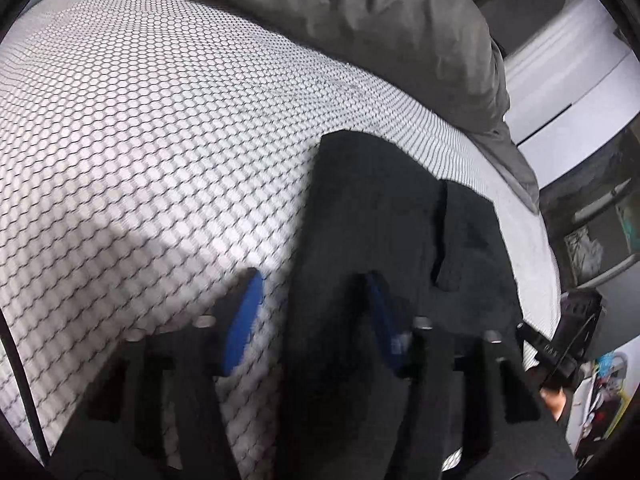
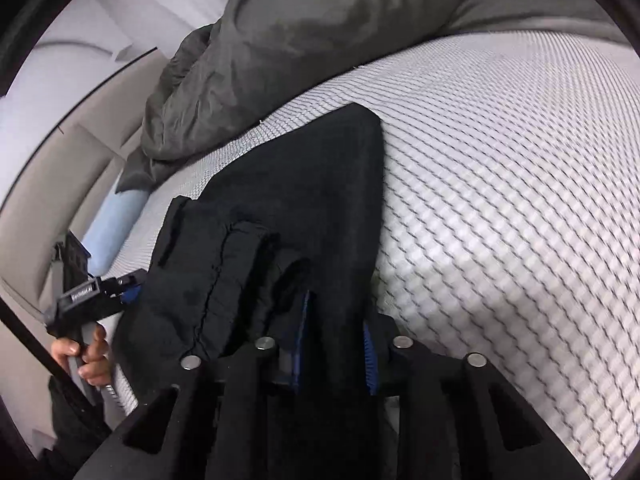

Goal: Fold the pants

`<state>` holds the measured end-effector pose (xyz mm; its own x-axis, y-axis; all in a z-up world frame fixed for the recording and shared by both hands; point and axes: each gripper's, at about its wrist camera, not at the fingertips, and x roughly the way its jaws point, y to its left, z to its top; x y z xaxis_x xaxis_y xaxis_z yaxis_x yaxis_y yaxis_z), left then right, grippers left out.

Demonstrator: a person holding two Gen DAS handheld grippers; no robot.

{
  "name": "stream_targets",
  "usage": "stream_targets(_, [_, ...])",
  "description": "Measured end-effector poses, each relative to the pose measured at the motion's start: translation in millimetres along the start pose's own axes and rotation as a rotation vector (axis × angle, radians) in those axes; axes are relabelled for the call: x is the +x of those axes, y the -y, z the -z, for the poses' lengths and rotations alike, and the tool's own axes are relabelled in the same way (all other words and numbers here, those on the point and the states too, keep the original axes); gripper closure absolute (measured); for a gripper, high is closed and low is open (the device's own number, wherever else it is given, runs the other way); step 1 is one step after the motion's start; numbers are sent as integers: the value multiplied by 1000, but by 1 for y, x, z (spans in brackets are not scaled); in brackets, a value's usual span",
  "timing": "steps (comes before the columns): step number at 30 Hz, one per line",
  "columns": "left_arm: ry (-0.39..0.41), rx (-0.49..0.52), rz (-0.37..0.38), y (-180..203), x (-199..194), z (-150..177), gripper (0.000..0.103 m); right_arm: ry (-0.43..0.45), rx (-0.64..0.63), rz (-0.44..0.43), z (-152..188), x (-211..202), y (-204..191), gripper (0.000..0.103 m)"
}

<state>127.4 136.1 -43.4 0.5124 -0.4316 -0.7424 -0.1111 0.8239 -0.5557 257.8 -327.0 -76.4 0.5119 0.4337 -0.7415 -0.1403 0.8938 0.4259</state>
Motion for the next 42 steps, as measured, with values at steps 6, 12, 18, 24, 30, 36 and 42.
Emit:
stream_targets(6, [51,14,-47,3,5,-29,76,6,-25,24,-23,24,-16,84])
stream_targets(12, [85,-19,-147,-11,32,-74,75,-6,-132,97,-67,66,-45,84])
stream_targets(18, [91,60,-196,-8,26,-58,75,-29,-148,108,-59,51,-33,78])
stream_targets(24, [111,60,-243,-12,3,-33,74,-43,-159,157,-24,14,-24,77])
stream_targets(30, [165,116,-345,-7,-34,-3,74,-37,-181,231,-4,-4,-20,77])
stream_targets(36, [229,255,-205,54,-57,24,40,122,-270,204,0,-24,-69,64])
stream_targets(42, [136,416,-234,85,-15,43,24,74,-343,54,9,22,-130,59])
